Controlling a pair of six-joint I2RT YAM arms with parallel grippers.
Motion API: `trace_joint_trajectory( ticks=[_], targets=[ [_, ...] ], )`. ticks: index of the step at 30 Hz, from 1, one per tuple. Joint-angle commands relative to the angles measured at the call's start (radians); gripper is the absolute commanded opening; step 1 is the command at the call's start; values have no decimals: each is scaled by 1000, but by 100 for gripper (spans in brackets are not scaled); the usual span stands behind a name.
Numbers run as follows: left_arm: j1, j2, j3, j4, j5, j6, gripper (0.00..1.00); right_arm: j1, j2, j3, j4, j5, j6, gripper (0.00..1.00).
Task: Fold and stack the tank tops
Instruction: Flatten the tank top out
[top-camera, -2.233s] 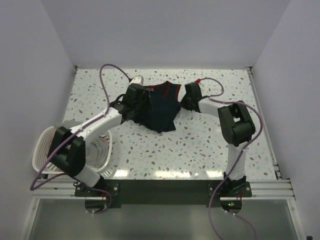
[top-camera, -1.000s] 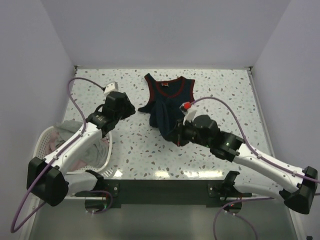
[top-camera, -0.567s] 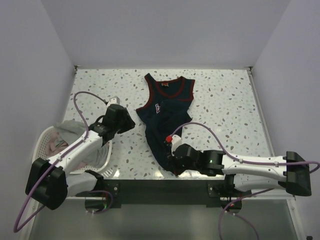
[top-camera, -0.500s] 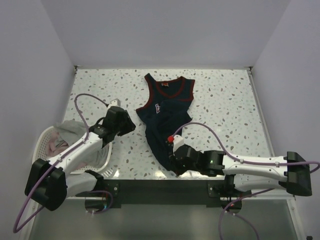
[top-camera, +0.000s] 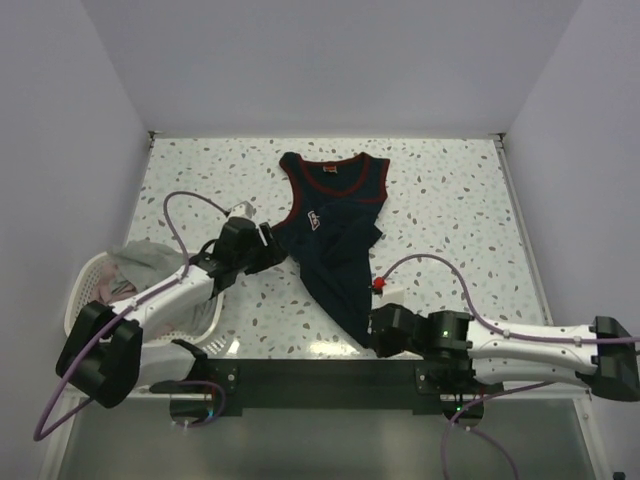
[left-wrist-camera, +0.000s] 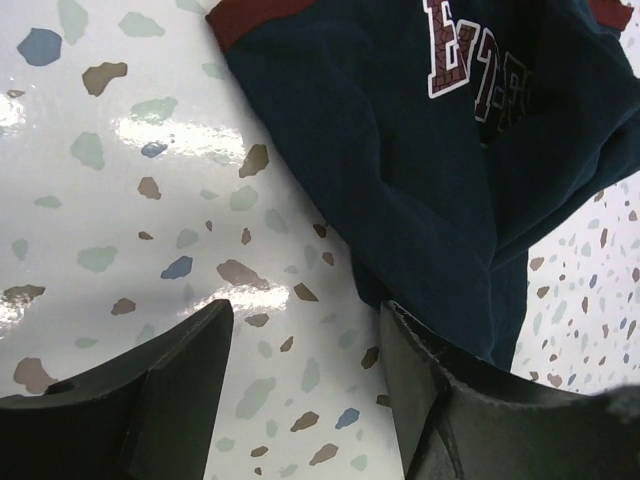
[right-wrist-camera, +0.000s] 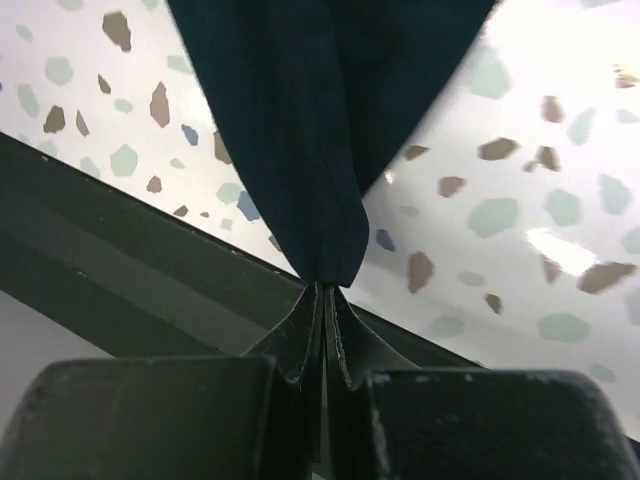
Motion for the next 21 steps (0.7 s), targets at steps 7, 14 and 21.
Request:
trace_joint_trajectory(
  ticks=[7, 14, 21],
  targets=[
    [22, 150, 76, 63, -57, -29, 74, 86, 563, 420, 392, -123, -250, 0],
    [95, 434, 315, 57, -94, -12, 75, 84, 791, 773, 319, -84, -391, 29],
    [106, 635, 518, -1, -104, 21, 57, -33, 609, 715, 187, 77, -361, 63]
  ],
)
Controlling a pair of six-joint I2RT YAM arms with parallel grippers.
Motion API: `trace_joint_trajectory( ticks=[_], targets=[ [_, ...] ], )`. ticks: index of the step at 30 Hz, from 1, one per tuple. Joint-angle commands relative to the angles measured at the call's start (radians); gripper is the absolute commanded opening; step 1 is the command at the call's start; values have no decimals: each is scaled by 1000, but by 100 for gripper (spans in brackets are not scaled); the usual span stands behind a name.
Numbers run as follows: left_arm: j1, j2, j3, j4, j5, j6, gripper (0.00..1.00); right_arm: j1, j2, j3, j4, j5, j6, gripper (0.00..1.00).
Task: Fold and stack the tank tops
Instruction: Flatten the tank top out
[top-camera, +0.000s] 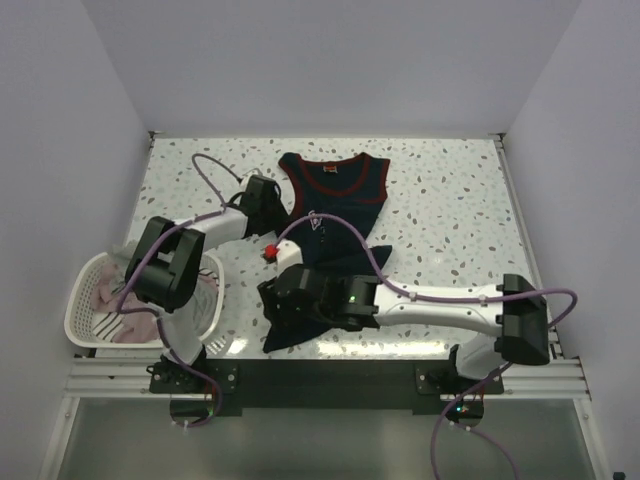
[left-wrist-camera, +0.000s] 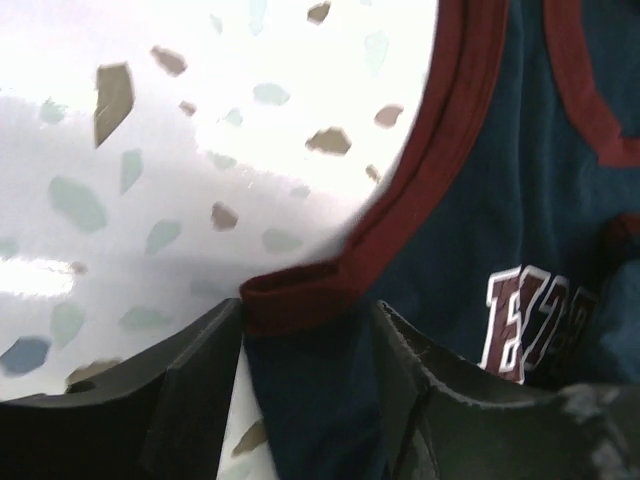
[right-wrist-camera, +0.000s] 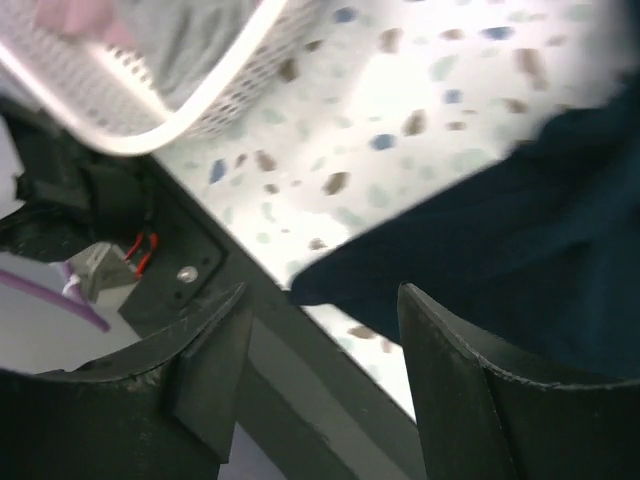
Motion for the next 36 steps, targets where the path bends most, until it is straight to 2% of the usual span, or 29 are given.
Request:
trace_joint_trajectory(
  ticks=[1, 2, 3, 5, 6, 10, 11, 14, 19, 21, 23, 24, 25, 27, 30, 33, 36],
  targets=[
    [10, 82, 96, -26, -27, 29, 53, -134, -178, -55, -92, 98, 9, 64],
    [13, 101, 129, -32, -26, 31, 47, -174, -212, -112, -98, 101, 23, 64],
    [18, 134, 148, -50, -29, 35, 37, -250, -274, -138, -102, 124, 26, 65],
    [24, 167, 209, -76, -40, 43, 28, -350, -319, -193, -136, 165, 41, 67],
    [31, 184, 229, -101, -43, 52, 19, -377, -338, -207, -145, 202, 41, 68],
    [79, 263, 359, -162, -67, 63, 3, -513, -391, -267, -162, 228, 46, 75],
    [94, 276, 384, -170, -61, 63, 0, -576, -391, -282, -156, 216, 45, 75],
    [163, 319, 501, -220, -76, 75, 0, -705, -367, -310, -121, 144, 38, 76],
    [226, 353, 683, -300, -110, 121, 0, -828, -272, -324, -43, 51, 41, 75],
    [245, 347, 715, -309, -107, 153, 5, -848, -203, -324, -14, 41, 49, 75],
    [249, 334, 746, -312, -89, 176, 17, -869, -162, -330, 28, 12, 60, 75],
    [249, 313, 749, -303, -75, 204, 36, -878, -126, -336, 49, -5, 64, 75],
    [248, 296, 739, -300, -54, 212, 46, -886, -109, -345, 69, -25, 75, 75],
    [245, 224, 675, -274, -37, 219, 58, -906, -48, -344, 105, -57, 87, 75],
    [231, 108, 589, -231, -27, 218, 61, -908, 19, -341, 146, -97, 95, 73],
    [200, -15, 434, -182, -1, 190, 61, -905, 40, -377, 218, -146, 113, 69],
    [148, -138, 189, -107, 25, 140, 61, -905, 63, -422, 270, -164, 137, 68]
  ],
)
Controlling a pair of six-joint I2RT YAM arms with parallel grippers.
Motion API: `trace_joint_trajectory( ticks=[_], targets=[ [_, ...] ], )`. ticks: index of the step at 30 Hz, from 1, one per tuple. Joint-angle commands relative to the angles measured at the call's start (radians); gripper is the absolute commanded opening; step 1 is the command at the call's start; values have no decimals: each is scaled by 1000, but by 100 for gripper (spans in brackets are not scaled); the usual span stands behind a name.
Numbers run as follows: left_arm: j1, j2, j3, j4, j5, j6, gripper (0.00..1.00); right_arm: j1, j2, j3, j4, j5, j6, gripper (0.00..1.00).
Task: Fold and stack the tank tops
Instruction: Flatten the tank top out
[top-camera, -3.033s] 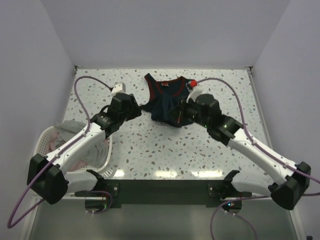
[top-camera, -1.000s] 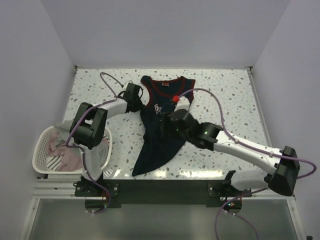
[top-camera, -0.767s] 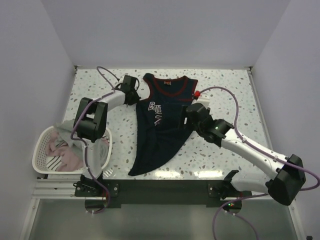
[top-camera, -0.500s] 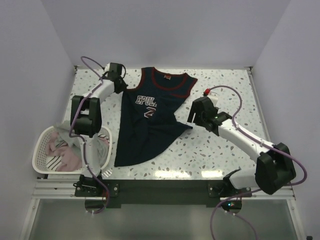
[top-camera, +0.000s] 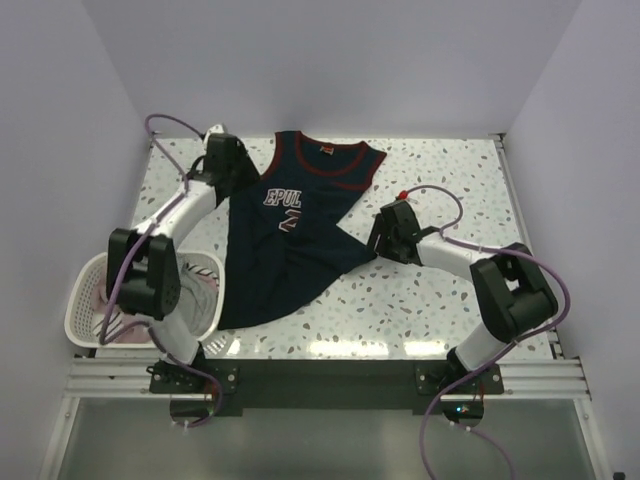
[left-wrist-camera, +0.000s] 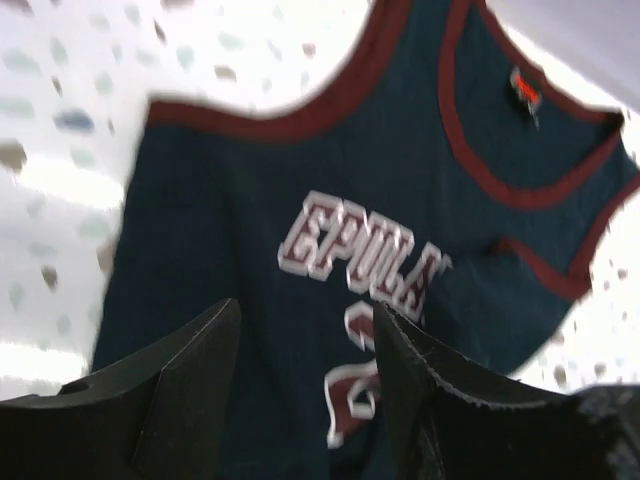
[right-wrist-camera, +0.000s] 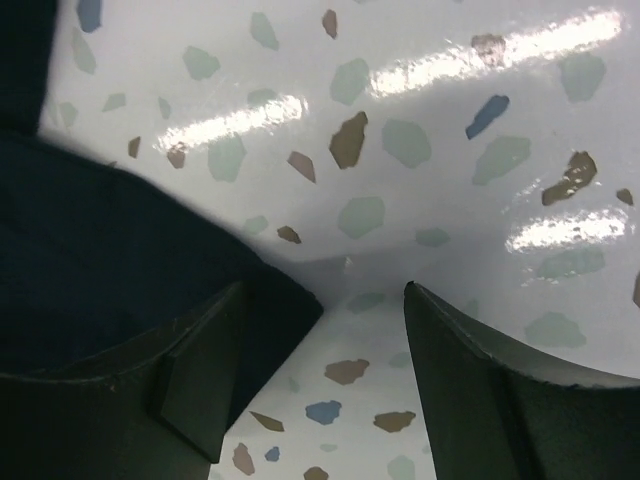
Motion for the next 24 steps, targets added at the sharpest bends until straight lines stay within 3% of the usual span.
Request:
trace_joint_trajectory(
  ticks=[1, 5, 7, 8, 12, 18, 24],
  targets=[
    [-62, -164, -222, 125, 50, -56, 61, 5, 38, -39, 108, -57, 37, 67],
    [-121, -318, -459, 220, 76, -144, 59, 13, 87, -48, 151, -90, 48, 56],
    [-144, -402, -546, 208, 67, -161, 59, 22, 95, -56, 151, -89, 46, 46],
    [-164, -454, -568, 193, 62, -167, 58, 24, 89, -60, 142, -81, 46, 30],
    [-214, -549, -622, 115, 42, -164, 57, 21, 20, -80, 56, -23, 34, 0],
    [-244, -672, -663, -1, 18, -155, 53, -8, -229, -74, -139, 113, -14, 0],
    [-255, -760, -730, -50, 35, -178, 52, -139, -432, -82, -306, 153, -61, 0]
  ],
)
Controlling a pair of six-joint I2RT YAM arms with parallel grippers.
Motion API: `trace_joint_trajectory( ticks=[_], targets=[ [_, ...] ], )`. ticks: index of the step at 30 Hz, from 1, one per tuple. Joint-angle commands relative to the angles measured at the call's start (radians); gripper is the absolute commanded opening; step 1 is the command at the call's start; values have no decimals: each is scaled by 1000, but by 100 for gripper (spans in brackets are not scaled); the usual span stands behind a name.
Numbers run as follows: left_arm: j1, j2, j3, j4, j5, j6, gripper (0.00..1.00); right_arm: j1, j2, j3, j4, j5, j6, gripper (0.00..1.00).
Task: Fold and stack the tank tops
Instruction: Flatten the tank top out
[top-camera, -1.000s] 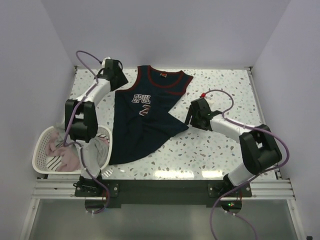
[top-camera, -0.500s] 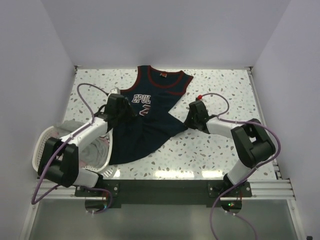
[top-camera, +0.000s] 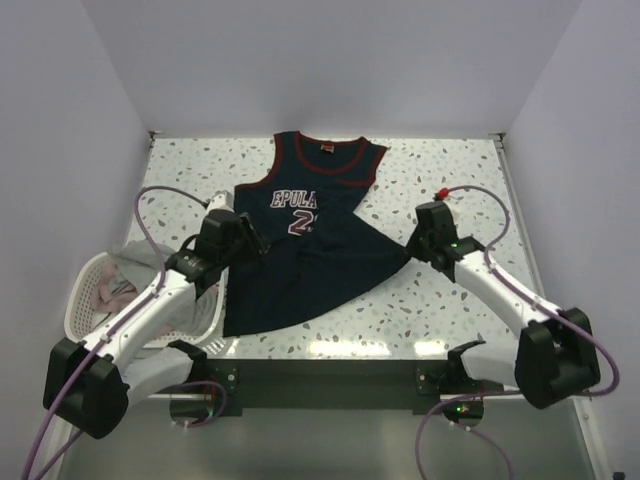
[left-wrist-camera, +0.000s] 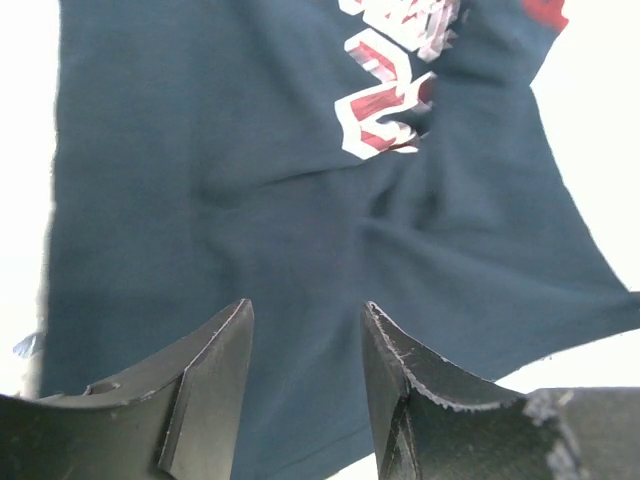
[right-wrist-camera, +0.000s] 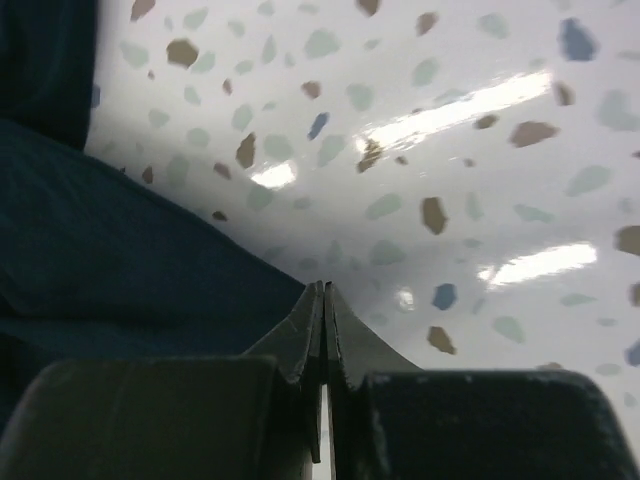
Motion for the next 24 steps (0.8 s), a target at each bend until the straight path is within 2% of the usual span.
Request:
trace_joint_trajectory(
  ticks=[1, 6, 8, 11, 12, 15, 20, 24],
  targets=[
    [-10, -34, -39, -52, 12, -29, 51, -79, -137, -4, -160, 79, -49, 0],
    [-57, -43, -70, -87, -6, -45, 52, -219, -252, 16, -243, 78, -84, 0],
    [-77, -45, -77, -110, -5, -55, 52, -285, -245, 42, -260, 60, -113, 0],
    [-120, -48, -96, -187, -26, -78, 52, -316, -213, 80, -244, 6, -142, 0],
    [-134, -54, -96, -217, -43, -111, 52, -316, -199, 79, -225, -88, -156, 0],
    [-188, -68, -77, -374, -168, -229, 52, -314, -162, 56, -160, -190, -165, 0],
    [-255, -11, -54, -601, -212, -444, 54, -311, -114, 11, -90, -241, -174, 0],
    [-330, 10, -93, -664, -230, -562, 52, -307, -81, -18, -40, -258, -174, 2]
  ],
)
